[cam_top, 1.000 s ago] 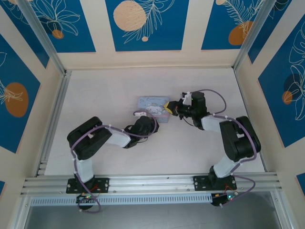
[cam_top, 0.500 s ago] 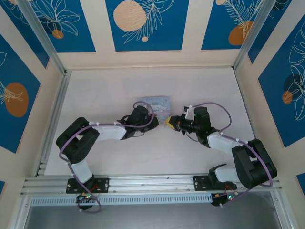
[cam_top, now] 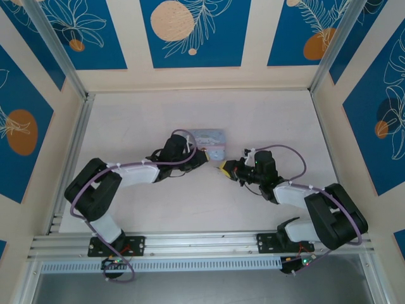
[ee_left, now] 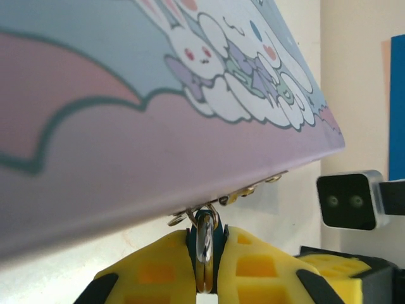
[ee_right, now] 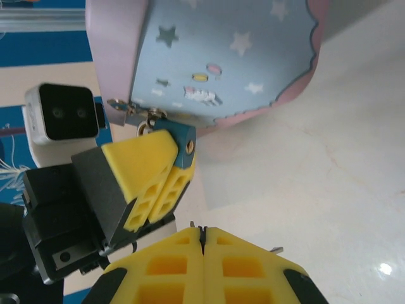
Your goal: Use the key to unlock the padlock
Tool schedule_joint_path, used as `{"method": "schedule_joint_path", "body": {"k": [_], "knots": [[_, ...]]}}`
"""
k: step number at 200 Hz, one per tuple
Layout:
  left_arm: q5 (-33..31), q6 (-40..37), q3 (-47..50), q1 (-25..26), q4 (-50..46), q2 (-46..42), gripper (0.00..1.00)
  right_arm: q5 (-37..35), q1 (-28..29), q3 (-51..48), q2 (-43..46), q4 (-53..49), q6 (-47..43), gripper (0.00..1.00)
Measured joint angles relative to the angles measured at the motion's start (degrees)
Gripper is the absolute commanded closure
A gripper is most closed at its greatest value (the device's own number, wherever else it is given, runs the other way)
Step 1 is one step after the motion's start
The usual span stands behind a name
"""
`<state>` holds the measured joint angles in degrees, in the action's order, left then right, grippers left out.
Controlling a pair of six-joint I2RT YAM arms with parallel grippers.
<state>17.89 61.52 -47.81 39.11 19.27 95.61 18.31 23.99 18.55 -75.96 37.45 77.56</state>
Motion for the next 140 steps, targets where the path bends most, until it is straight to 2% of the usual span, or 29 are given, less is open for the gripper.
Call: {"method": "schedule_joint_path", "body": {"k": [76,140], "knots": [[3.65,9.07,2.73,-1.95,7.54,-1.49,1.0,-6.51,2.64,-0.09,-3.69,9.51,6.84,1.0],[4.63,13.68,4.7,-2.95,13.99,-1.49,1.0,-11.45,4.0,-0.22,-4.52,12.61,11.89,1.0]]}}
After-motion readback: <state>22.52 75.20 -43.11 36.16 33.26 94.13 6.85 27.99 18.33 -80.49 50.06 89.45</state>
